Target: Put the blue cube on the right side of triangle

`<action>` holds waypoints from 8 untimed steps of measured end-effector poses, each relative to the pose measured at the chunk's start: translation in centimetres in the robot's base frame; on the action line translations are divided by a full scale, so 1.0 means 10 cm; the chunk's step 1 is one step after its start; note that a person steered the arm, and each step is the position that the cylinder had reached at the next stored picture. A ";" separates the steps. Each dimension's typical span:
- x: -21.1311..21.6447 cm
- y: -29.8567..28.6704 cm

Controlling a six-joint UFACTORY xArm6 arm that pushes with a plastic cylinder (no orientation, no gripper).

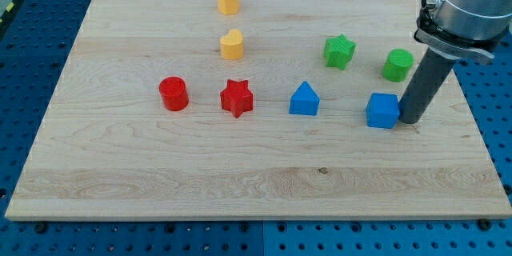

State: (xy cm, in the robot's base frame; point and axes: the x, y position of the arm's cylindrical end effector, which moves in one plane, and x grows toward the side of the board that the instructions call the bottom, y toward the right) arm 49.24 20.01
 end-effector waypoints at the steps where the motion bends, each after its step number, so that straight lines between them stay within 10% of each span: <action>1: 0.00 -0.08; 7: 0.06 0.44; 8: 0.15 -0.16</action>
State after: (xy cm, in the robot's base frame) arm 50.74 18.40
